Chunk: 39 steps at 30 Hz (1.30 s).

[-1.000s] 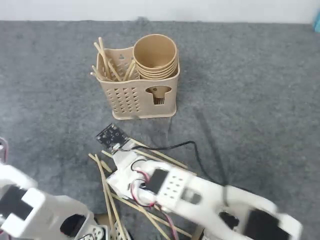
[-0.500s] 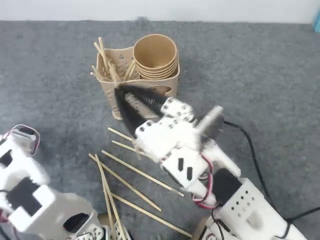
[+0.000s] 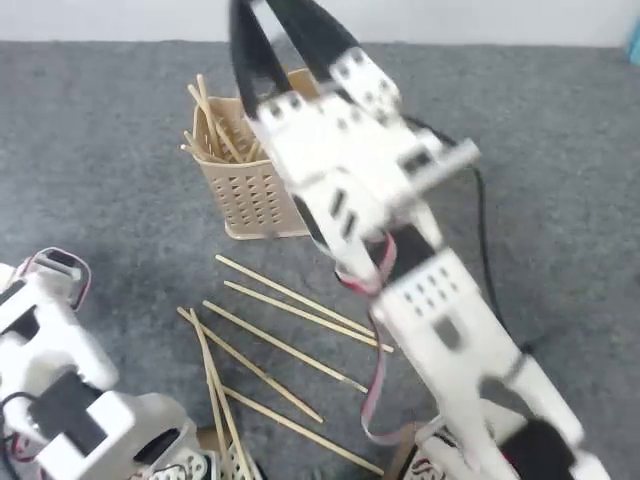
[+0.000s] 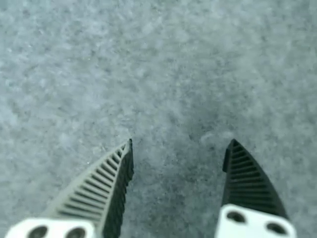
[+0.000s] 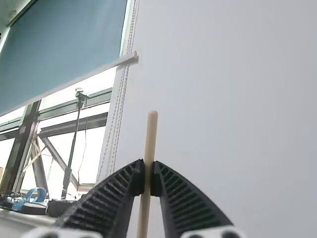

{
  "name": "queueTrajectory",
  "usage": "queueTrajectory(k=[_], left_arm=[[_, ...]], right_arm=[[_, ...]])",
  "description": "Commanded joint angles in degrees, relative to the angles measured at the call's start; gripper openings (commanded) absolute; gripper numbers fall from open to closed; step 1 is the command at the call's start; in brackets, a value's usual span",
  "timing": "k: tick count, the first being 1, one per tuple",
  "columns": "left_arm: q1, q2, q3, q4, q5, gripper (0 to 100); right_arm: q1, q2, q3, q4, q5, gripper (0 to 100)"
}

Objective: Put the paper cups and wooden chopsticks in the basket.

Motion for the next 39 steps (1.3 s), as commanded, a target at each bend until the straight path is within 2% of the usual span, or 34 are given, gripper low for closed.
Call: queueTrajectory(k=[1, 9, 12, 15, 19, 23, 26, 29, 33, 36, 39], left_arm=[[0.35, -3.08, 0.22, -2.55, -0.44, 28], [0.44, -2.81, 0.22, -2.55, -1.85, 28], [0.44, -2.81, 0.22, -2.55, -2.55, 28], [0.26, -2.81, 0.22, -2.55, -2.55, 28], [0.18, -2.73, 0.22, -2.55, -2.46, 28], [0.18, -2.73, 0.13, -2.55, -2.46, 28], [0.18, -2.73, 0.04, -2.55, -2.37, 28], [-1.41, -3.08, -0.31, -2.64, -1.76, 26], [-5.63, -2.29, -2.42, -2.64, 4.22, 18], [-6.59, -1.32, -2.95, -2.64, 4.4, 14], [-9.14, 0.09, -4.79, -2.64, 4.57, 14]], right_arm=[[1.01, 8.22, -9.05, -1.27, 0.97, 0.7], [3.21, 21.58, -6.68, -1.54, 0.88, 1.3], [3.12, 23.87, -6.33, -1.01, 0.88, 8.5], [3.03, 24.13, -6.51, -1.01, 0.88, 14.9], [3.03, 18.33, -4.04, 0.48, 0.88, 13.2], [2.95, 5.41, 2.55, 11.3, -0.7, 12.0], [3.3, -5.85, 6.86, 24.22, -8.0, 12.0], [3.12, -17.01, 10.46, 42.42, -17.67, 11.9], [-0.84, -25.8, 14.77, 62.11, -25.32, 11.9], [-6.99, -26.07, 20.31, 66.24, -29.45, 11.9], [-12.7, -23.96, 28.75, 58.95, -33.85, 12.2]])
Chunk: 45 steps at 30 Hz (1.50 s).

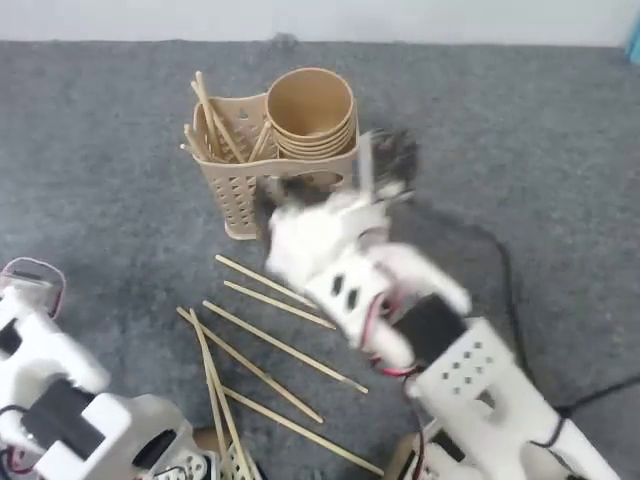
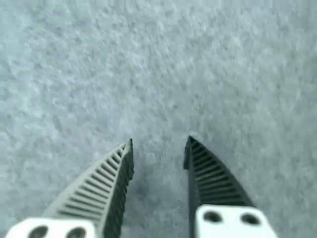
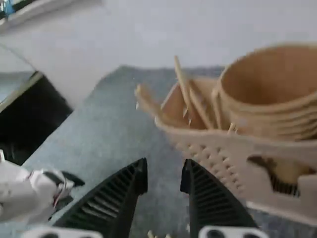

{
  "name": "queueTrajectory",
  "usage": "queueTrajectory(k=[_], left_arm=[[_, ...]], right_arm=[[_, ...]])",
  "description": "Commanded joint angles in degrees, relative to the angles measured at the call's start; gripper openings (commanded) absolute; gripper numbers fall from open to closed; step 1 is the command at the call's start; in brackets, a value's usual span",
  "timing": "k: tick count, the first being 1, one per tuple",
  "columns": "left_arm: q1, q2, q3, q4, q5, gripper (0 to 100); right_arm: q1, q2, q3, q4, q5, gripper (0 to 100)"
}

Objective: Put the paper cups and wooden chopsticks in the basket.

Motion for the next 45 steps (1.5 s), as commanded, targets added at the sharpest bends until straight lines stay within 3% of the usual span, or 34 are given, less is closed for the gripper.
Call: queueTrajectory(k=[1, 8, 17, 29, 37, 45], left_arm=[[-3.08, 0.88, -3.74, -1.32, 1.05, 14], [-9.58, 8.09, -14.29, -0.97, 1.05, 14], [-14.24, 16.0, -33.19, 8.53, 1.05, 14], [-20.84, 19.69, -45.32, 8.09, 1.05, 14], [-22.07, 22.77, -51.03, 8.09, 1.05, 14], [-22.07, 24.88, -57.71, 5.19, 0.79, 14]], right_arm=[[-6.37, 1.1, 7.21, -7.87, -4.92, 12.2], [-8.4, 10.95, 18.81, -25.63, -5.89, 12.3], [-13.32, 23.16, 18.99, -33.01, -10.37, 12.3], [-20.7, 25.01, 18.73, -28.97, -10.55, 11.9], [-20.88, 25.54, 11.52, -13.76, -10.73, 11.9], [-23.6, 25.27, 10.73, -9.36, -6.42, 11.8]])
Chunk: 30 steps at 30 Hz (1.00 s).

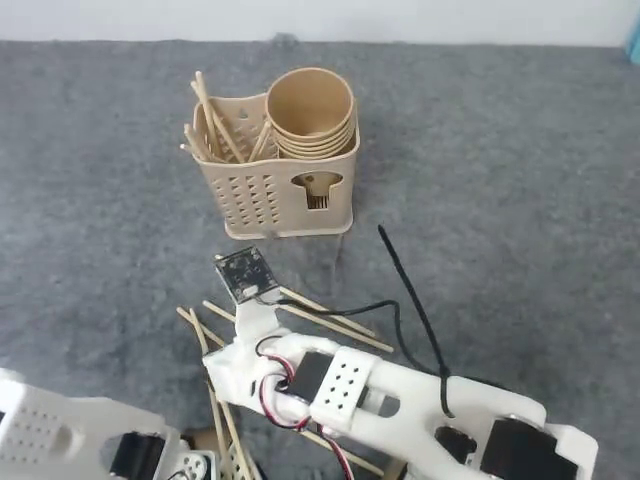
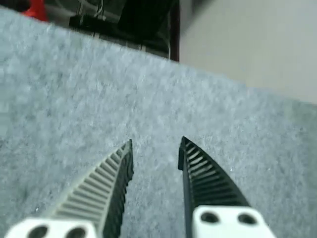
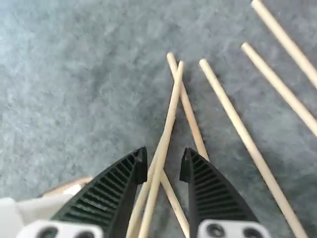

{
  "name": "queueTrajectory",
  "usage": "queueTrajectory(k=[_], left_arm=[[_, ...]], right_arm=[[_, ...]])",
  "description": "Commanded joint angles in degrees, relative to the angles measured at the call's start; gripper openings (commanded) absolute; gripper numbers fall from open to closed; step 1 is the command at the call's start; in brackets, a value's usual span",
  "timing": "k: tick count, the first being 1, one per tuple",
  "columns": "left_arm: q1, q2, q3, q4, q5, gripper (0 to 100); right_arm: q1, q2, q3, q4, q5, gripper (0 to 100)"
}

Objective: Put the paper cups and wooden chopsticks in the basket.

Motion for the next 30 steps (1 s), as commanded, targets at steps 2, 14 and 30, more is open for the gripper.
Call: queueTrajectory(k=[2, 14, 30], left_arm=[[-0.53, 0.7, -6.64, -5.8, 0.26, 14], [-8.26, 7.3, -27.65, -10.37, 0.44, 14], [-18.46, 26.29, -59.91, -15.82, 0.53, 14]], right_arm=[[-0.66, -0.75, -4.75, 5.32, 4.31, 11.8], [-2.07, 12.35, -15.12, 16.22, 12.04, 11.8], [-2.15, 18.15, -31.65, 28.18, 10.64, 11.9]])
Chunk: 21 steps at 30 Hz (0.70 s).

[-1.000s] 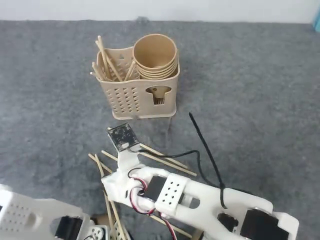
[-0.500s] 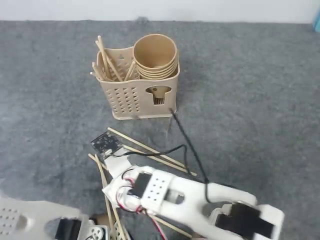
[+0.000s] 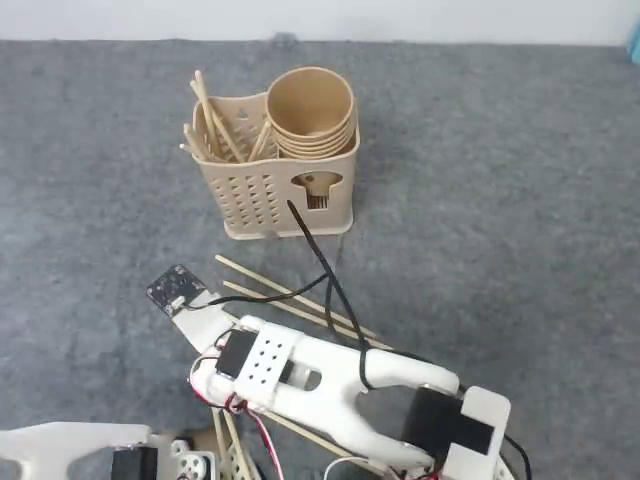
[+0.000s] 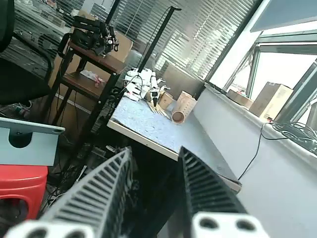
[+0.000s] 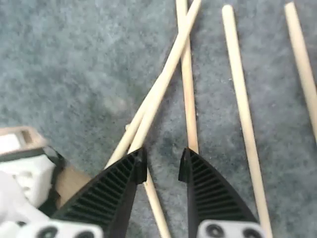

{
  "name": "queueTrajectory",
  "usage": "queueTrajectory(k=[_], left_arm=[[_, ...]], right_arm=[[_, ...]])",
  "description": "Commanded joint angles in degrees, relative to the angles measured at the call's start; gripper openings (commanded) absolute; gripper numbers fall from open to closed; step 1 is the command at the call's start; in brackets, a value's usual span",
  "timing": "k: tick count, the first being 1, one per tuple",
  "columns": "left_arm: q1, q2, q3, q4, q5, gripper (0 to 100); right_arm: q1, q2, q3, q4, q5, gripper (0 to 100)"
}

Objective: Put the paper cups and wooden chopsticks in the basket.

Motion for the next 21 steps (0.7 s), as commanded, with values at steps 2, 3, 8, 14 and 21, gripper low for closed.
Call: queueTrajectory(k=[2, 3, 8, 14, 21], left_arm=[[-0.44, 1.76, -5.05, -1.58, 0.18, 14], [-0.44, 2.2, -5.32, -1.58, 0.18, 14], [-0.44, 3.34, -5.58, -1.58, 0.18, 14], [-0.44, 3.6, -6.2, -1.93, 0.09, 14], [-1.41, 3.69, -6.81, -4.92, 0.18, 14]], right_arm=[[-1.01, -6.02, -3.34, -0.66, -3.96, 12.0], [-1.19, -5.85, -3.25, -1.27, -3.34, 11.9], [-0.84, -5.58, -3.43, -2.86, -3.78, 11.9], [-0.75, -5.05, -2.99, -5.14, -3.69, 11.9], [0.92, 6.46, -6.59, -6.46, -3.43, 12.3]])
